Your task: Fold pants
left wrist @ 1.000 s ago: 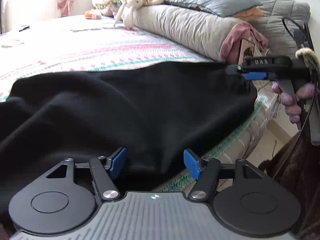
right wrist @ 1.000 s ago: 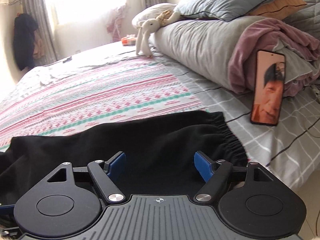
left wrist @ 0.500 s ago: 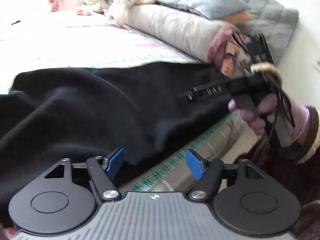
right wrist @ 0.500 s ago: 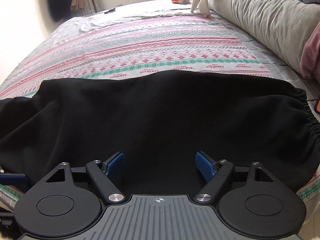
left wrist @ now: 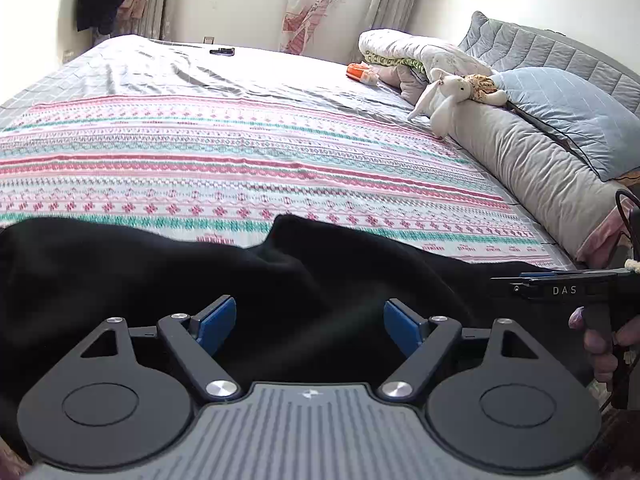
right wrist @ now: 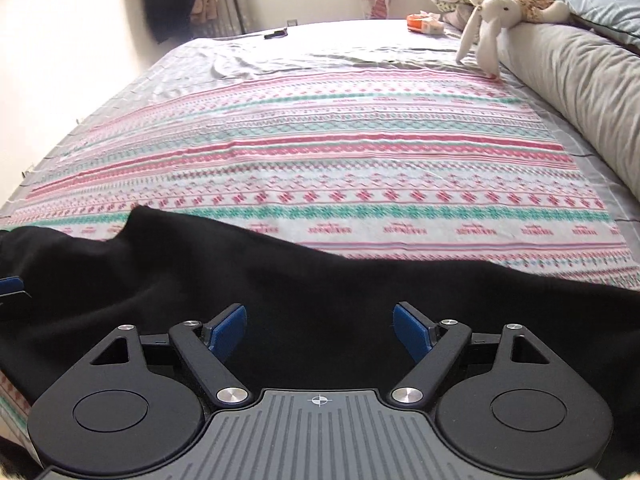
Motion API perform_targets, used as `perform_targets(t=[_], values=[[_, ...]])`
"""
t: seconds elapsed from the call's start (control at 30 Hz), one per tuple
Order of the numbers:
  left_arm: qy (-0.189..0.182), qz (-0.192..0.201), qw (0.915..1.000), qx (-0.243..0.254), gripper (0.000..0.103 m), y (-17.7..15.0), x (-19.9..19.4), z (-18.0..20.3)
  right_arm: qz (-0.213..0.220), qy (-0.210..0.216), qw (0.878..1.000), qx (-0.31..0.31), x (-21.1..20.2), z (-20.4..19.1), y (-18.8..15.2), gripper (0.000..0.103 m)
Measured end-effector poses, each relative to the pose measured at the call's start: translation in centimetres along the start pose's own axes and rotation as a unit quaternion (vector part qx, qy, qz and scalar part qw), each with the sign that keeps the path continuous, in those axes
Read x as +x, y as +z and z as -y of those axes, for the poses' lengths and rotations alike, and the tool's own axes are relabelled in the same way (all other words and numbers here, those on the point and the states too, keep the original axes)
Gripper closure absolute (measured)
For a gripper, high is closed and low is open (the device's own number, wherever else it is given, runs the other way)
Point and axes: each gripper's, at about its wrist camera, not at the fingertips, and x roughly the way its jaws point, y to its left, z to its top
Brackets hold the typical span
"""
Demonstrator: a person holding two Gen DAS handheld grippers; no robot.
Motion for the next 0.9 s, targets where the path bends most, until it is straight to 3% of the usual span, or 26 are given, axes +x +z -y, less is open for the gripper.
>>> perform_targets(t=[0.2,0.33,0.6,0.9], values=[[0.045,0.023,0.9971,0.057,0.002,2.6,3.0,-0.6,-0.033,0.033,0.999,0.000,3.6,-3.2,3.7,0.021],[0.059,0.003,0.9948,0.083,0.002,2.7,6.0,-1.5,-0.032,0.036,0.999,-0.016,5.6,-4.9,5.1,0.021],[0.021,-0.044,0.9961,0.074,0.009,3.1,9.9,-1.6,-0.055,0.062,0.996,0.026,9.0,-6.3,6.3,0.021],[-0.008,-0.069,0.9971,0.032,0.019,3.4,12.0,-1.9,-0.052,0.080,0.994,0.048,9.4,-6.5,7.5,0.021]])
